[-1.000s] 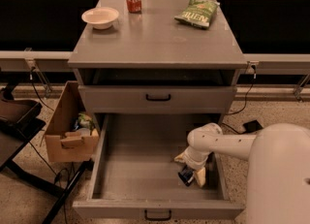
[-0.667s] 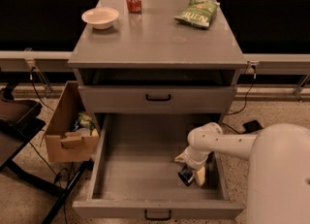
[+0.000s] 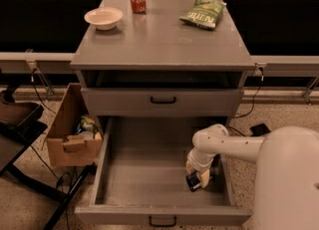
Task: Pick rxbar blueberry from middle drawer and place on counter
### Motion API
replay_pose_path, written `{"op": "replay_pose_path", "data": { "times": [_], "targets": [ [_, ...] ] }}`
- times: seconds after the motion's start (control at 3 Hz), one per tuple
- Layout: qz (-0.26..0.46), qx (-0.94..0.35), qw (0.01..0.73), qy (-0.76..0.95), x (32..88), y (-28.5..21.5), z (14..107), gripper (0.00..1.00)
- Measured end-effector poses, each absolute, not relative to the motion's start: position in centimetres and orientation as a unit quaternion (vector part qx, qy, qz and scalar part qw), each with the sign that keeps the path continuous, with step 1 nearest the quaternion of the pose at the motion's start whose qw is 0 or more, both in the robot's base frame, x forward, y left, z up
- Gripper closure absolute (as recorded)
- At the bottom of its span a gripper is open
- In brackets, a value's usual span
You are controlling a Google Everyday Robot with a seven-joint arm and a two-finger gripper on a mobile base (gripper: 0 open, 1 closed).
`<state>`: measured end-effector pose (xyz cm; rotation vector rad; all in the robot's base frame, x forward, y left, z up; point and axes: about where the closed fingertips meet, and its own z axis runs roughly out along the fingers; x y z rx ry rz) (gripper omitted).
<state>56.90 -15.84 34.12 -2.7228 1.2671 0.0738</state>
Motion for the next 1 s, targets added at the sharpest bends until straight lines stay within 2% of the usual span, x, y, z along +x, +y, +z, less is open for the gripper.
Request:
{"op": "replay_pose_path", "data": {
  "times": [0.33,1.0],
  "targets": [
    [0.025,-0.904,0.069,0.421,56.9,-15.84,34.12,1.0],
    [0.025,-0.904,0.069,0.421,56.9,-15.84,34.79,1.0]
  ]
}}
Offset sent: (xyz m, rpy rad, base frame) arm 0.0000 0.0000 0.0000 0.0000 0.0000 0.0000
